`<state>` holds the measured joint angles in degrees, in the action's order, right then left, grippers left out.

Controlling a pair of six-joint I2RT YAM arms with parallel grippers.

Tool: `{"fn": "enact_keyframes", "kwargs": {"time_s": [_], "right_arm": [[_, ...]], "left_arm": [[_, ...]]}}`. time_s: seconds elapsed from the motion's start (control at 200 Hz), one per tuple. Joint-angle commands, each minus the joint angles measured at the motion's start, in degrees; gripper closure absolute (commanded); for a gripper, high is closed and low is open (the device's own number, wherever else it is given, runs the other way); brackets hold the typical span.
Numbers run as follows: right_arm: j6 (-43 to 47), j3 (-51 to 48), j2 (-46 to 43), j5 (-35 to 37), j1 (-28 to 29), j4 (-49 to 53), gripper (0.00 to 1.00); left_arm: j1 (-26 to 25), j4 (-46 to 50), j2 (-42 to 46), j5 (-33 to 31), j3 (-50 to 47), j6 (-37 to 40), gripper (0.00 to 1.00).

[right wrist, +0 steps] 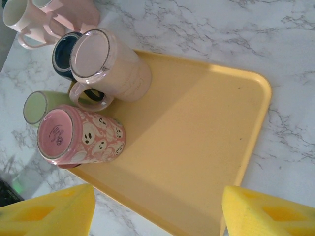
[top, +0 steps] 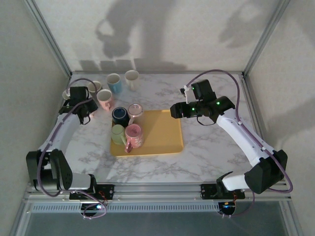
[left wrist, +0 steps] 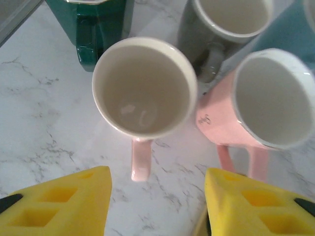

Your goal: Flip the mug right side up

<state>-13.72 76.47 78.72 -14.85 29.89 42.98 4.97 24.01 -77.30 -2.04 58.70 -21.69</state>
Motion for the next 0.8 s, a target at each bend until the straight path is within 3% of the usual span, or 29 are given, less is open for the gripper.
{"fn": "enact_keyframes", "kwargs": {"time_s": [0.0,0.17,0.34,0.506,0.796], "right_arm": [[-2.1,-0.4,-0.9,0.8,0.1,0.2,0.31],[-7.0,-1.5,-0.3,-2.3,1.7,0.1,0.31],[-16.2,-4.1,2.4,-4.2,8.0,-4.4,0.31],[-25.9,-5.5,6.2,-2.2,15.3,-9.9,0.32],[-41.0,-6.6,12.6,-1.3,21.4,-19.5,0.30]], "left_arm": [[-0.3,4.9,5.2,4.9,-0.8,-0.8,0.47],[-0.4,4.6,13.3,20.1,-3.6,-0.5,0.45],[-1.4,3.5,17.4,36.9,-8.3,-1.2,0.44],[-3.2,3.2,20.1,40.5,-11.8,-1.3,0.44],[-4.2,-1.7,22.3,43.5,-16.6,-4.2,0.44]]}}
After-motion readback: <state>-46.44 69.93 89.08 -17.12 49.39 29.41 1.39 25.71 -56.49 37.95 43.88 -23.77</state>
